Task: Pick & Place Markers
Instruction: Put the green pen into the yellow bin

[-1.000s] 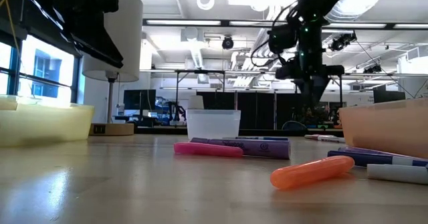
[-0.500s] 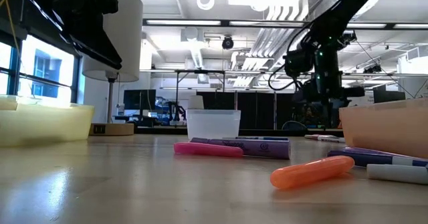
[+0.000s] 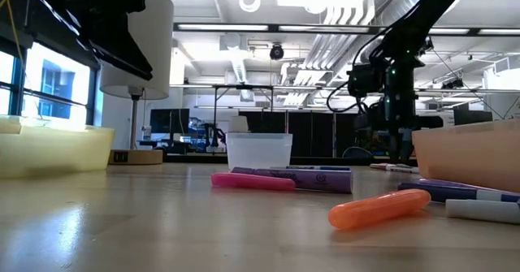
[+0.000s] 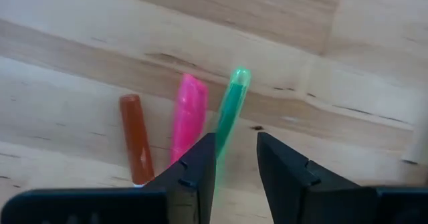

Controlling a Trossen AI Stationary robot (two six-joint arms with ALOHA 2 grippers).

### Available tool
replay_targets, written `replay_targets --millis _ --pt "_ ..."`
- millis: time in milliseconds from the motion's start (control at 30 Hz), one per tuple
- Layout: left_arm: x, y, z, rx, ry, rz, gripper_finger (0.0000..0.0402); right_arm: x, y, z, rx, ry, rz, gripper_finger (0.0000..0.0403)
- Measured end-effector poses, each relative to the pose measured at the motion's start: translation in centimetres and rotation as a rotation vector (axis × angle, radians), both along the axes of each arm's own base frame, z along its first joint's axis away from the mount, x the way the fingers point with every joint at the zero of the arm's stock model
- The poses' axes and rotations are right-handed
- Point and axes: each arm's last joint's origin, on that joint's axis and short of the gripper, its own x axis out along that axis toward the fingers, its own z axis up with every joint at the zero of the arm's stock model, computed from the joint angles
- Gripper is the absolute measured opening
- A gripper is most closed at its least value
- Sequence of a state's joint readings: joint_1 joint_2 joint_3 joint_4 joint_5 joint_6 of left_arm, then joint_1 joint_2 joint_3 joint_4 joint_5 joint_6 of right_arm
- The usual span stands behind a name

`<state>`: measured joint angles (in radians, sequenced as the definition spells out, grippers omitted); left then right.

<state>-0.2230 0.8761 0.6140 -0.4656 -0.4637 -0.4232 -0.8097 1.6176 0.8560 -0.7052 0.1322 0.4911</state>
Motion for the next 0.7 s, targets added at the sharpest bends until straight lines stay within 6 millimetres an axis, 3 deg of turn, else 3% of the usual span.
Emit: replay_targets --millis 533,700 --pt "0.0 0.0 0.0 0.001 0.0 0.001 0.0193 -1.0 1.2 -2.0 0.011 0.031 0.044 0.0097" --pt "0.0 0.0 0.0 0.001 0.0 0.001 0.0193 -0.9 1.2 -2.0 0.023 0.008 0.055 0.0054"
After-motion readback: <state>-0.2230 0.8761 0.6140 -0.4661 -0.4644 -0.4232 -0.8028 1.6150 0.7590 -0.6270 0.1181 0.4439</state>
